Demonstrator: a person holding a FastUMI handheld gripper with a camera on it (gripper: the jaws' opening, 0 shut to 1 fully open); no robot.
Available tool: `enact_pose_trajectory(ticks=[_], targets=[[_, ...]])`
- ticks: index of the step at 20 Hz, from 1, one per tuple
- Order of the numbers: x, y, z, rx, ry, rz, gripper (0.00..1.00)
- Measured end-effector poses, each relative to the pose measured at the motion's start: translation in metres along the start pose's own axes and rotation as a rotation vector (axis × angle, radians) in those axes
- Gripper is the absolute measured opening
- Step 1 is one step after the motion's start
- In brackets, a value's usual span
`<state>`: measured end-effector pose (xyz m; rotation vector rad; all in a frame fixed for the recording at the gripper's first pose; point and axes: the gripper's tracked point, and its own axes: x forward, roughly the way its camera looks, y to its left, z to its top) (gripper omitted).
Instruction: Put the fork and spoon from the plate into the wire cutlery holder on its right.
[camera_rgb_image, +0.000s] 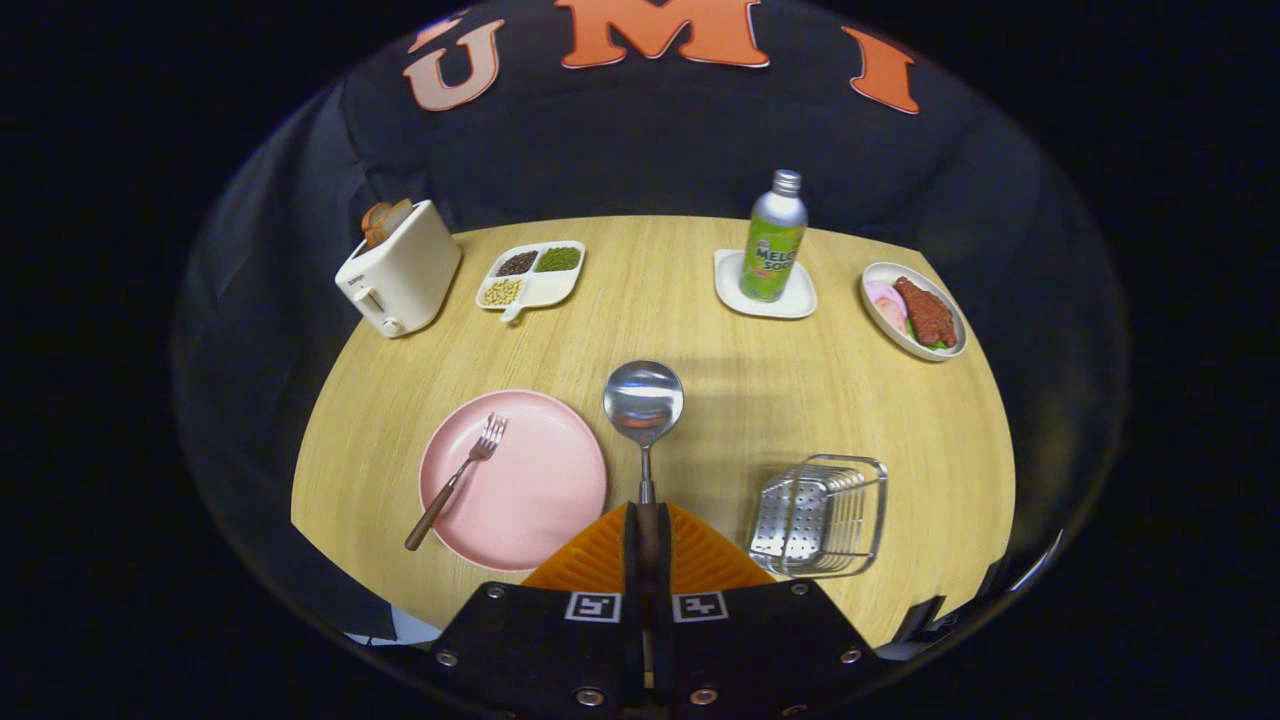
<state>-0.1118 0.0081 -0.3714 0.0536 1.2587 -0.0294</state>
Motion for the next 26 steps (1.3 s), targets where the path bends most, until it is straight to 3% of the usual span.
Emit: enact_pose_trajectory(ticks=[6, 12, 21, 26], targets=[[-0.02, -0.075, -0.027, 0.033, 0.097, -0.102, 0.04], [-0.018, -0.09, -0.051, 0.064, 0.258, -0.061, 0.05], [0.005, -0.103, -0.063, -0.019, 0.447, -0.059, 0.06], [0.021, -0.097, -0.058, 0.014, 0.532, -0.001, 0.07]])
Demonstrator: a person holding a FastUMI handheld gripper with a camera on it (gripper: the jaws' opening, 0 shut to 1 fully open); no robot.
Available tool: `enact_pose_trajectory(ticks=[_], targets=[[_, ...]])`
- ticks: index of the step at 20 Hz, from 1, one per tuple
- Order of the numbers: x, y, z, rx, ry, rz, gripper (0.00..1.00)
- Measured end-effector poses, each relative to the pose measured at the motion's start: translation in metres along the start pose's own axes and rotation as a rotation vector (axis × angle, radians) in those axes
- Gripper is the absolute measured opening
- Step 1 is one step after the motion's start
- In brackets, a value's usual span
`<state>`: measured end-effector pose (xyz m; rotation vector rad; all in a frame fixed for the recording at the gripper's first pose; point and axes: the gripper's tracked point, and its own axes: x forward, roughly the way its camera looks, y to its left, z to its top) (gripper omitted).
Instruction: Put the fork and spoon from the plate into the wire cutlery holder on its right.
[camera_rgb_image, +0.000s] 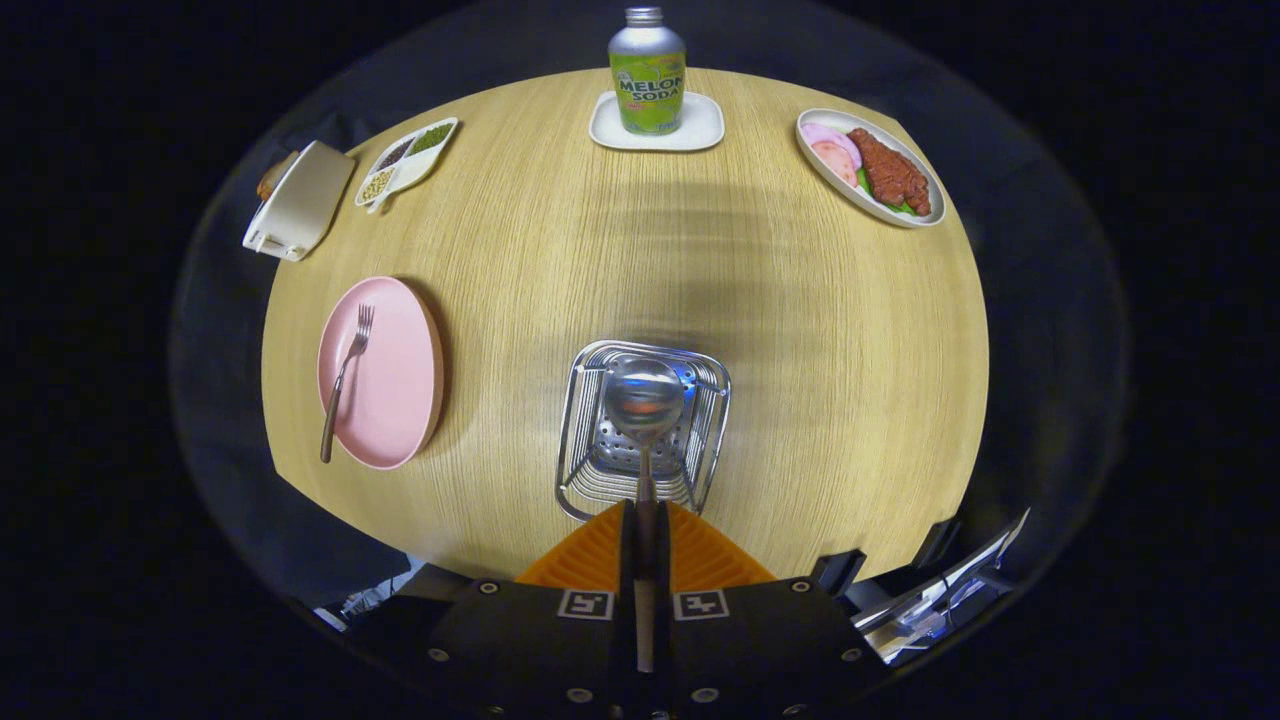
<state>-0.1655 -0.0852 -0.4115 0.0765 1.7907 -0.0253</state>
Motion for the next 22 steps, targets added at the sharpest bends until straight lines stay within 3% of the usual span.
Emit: enact_pose_trajectory(ticks=[6, 13, 15, 17, 18, 22], targets=[[0.007, -0.004, 0.008, 0.036, 0.024, -0.014, 0.09], [-0.022, 0.02, 0.036, 0.106, -0.194, 0.063, 0.13], [-0.032, 0.028, 0.041, 0.115, -0.26, 0.064, 0.2], [-0.042, 0.041, 0.045, 0.132, -0.316, 0.079, 0.36], [-0.047, 0.048, 0.047, 0.139, -0.34, 0.093, 0.49], [-0.058, 0.091, 0.05, 0.167, -0.381, 0.172, 0.71]])
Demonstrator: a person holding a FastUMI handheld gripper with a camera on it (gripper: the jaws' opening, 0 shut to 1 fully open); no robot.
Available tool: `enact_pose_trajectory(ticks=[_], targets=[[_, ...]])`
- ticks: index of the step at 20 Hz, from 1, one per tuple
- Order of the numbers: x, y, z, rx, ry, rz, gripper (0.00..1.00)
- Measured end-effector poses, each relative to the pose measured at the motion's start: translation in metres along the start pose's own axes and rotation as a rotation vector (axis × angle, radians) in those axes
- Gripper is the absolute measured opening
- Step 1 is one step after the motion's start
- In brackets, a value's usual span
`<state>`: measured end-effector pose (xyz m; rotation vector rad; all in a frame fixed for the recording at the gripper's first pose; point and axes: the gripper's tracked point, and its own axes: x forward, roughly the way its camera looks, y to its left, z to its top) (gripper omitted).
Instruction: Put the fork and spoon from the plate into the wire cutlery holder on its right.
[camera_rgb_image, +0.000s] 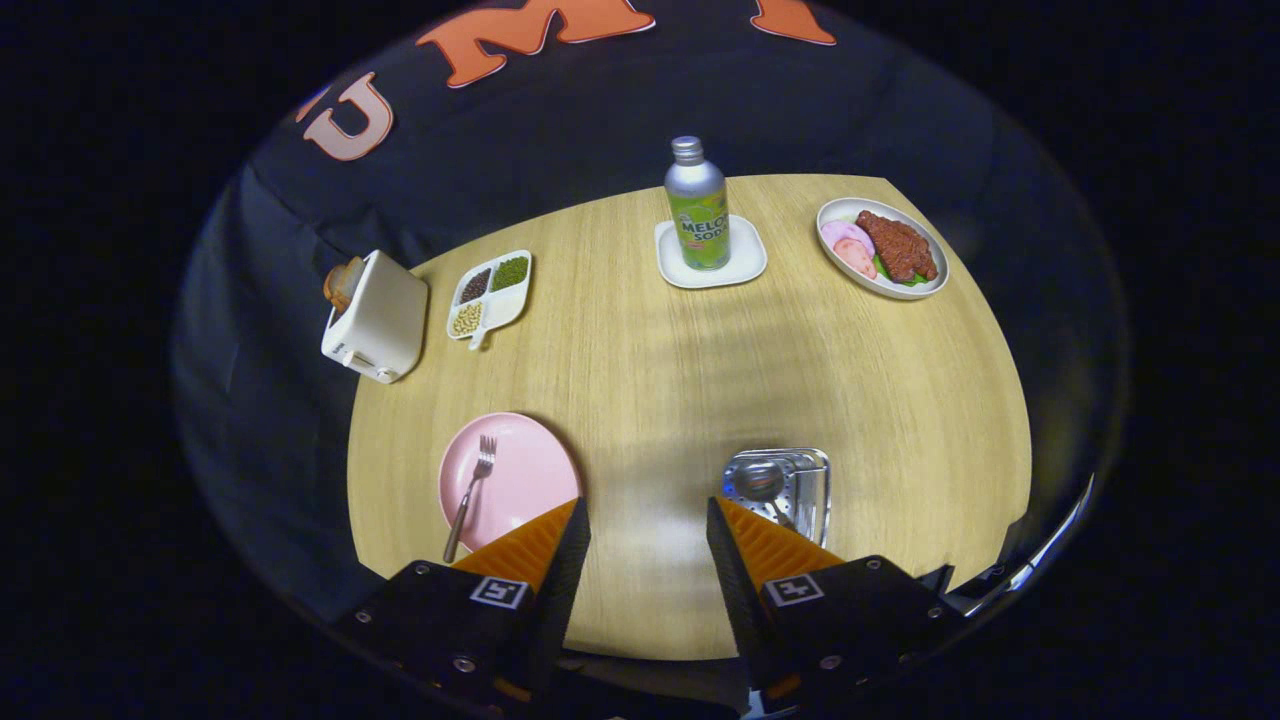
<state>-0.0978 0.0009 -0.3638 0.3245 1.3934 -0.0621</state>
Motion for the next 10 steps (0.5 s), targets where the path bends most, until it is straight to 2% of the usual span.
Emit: enact_pose_trajectory(ticks=[2, 4, 10], targets=[[0.004, 0.023, -0.008, 0.017, 0.019, 0.024, 0.82], [0.014, 0.045, -0.016, 0.023, 0.043, 0.035, 0.89], [0.04, 0.111, -0.044, -0.007, 0.132, 0.059, 0.92]])
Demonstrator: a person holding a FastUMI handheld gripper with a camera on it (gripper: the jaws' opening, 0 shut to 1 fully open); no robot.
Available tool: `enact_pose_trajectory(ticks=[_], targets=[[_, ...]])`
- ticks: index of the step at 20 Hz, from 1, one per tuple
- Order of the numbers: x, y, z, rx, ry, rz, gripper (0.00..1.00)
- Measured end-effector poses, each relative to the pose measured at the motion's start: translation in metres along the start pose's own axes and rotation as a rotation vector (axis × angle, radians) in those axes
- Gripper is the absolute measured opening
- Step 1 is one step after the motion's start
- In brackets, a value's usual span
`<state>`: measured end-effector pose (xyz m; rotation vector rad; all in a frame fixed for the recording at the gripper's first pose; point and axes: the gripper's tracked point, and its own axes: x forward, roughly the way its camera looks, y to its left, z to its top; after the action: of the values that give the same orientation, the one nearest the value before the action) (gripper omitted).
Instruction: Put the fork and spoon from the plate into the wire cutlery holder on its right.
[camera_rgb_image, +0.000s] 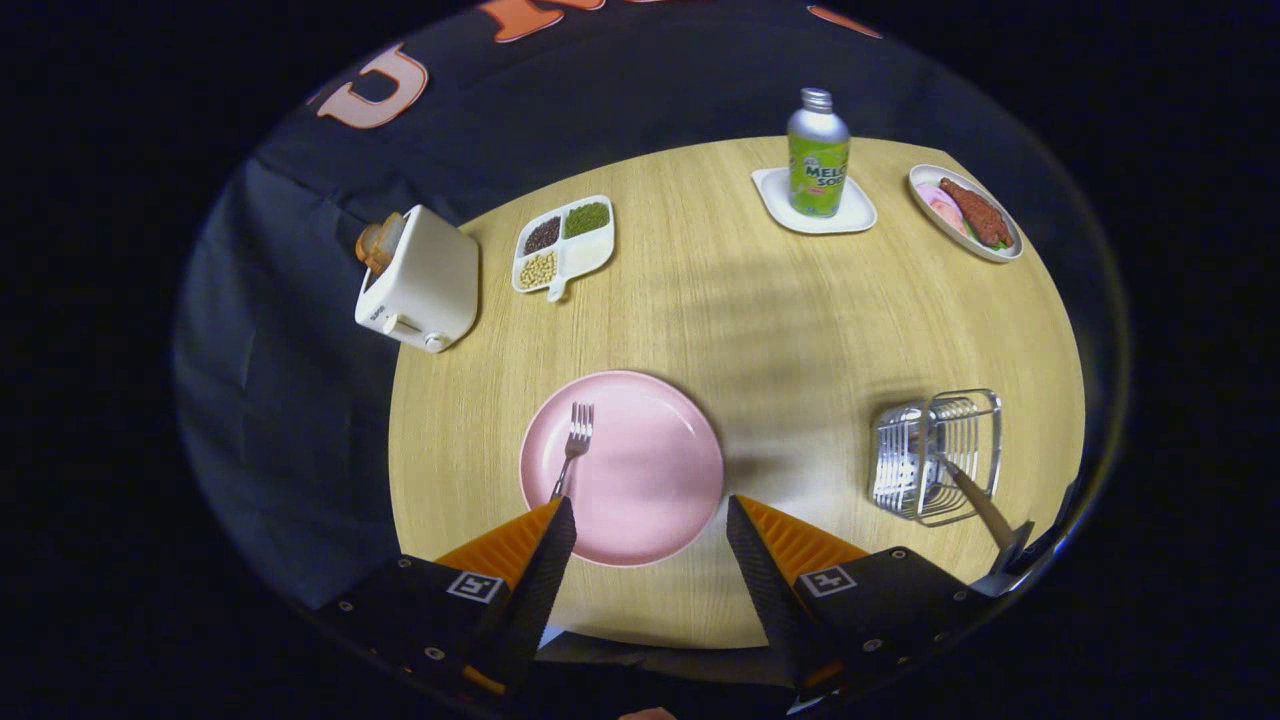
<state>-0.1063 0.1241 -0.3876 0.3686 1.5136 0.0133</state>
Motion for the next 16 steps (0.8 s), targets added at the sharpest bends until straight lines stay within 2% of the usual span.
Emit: enact_pose_trajectory(ticks=[7, 11, 15, 16], targets=[[0.057, 0.055, -0.025, -0.022, 0.107, -0.036, 0.92], [0.082, 0.073, -0.034, -0.019, 0.127, -0.069, 0.87], [0.105, 0.077, -0.046, 0.013, 0.164, -0.11, 0.74], [0.108, 0.076, -0.048, 0.013, 0.167, -0.121, 0.67]])
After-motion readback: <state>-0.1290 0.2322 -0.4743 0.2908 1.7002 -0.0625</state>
